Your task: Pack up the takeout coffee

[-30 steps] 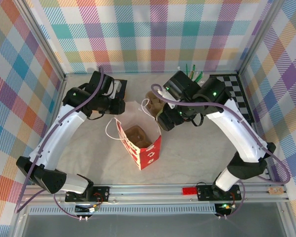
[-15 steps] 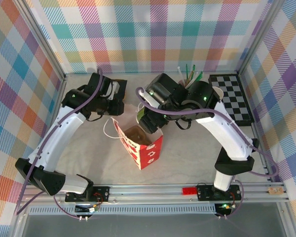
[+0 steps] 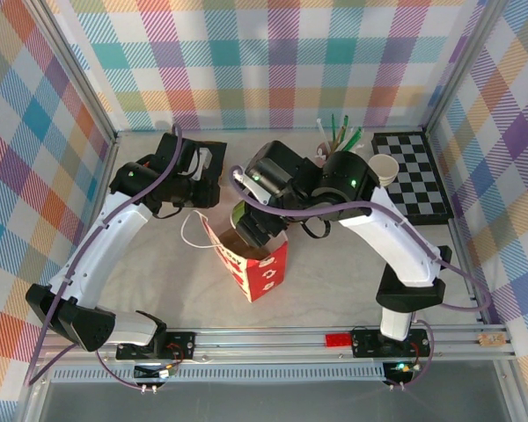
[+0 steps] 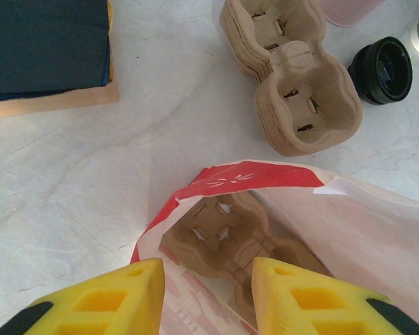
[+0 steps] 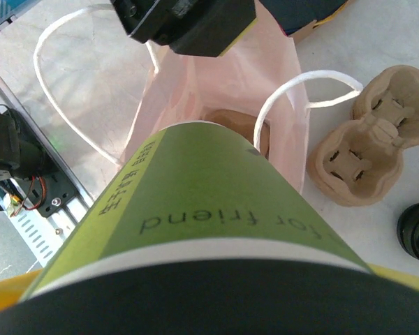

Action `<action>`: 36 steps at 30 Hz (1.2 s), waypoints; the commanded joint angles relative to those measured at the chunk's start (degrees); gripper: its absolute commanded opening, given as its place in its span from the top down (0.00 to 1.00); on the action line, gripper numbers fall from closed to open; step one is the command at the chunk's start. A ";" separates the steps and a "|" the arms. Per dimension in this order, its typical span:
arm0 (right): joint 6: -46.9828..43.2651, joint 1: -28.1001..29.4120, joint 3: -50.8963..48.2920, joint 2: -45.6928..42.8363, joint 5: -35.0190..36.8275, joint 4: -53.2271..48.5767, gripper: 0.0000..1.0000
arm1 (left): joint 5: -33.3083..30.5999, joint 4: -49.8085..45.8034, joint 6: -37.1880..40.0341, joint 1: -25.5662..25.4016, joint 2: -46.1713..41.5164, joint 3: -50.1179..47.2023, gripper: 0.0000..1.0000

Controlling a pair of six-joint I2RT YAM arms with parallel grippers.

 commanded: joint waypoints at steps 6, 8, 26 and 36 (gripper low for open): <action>1.36 2.55 2.53 -0.80 -0.19 -5.24 0.44 | 1.58 0.81 0.36 0.82 -0.68 -0.74 0.71; 1.36 2.81 2.07 -0.26 -0.15 -4.94 0.44 | 1.54 0.74 0.10 0.87 -0.42 -0.59 0.74; 2.85 2.83 -0.75 3.45 8.09 -6.54 0.43 | -3.27 -4.37 2.00 0.83 -1.59 7.95 0.57; 4.38 2.82 -3.64 4.78 10.26 -8.62 0.43 | -3.24 -3.43 4.20 0.82 4.38 6.64 0.53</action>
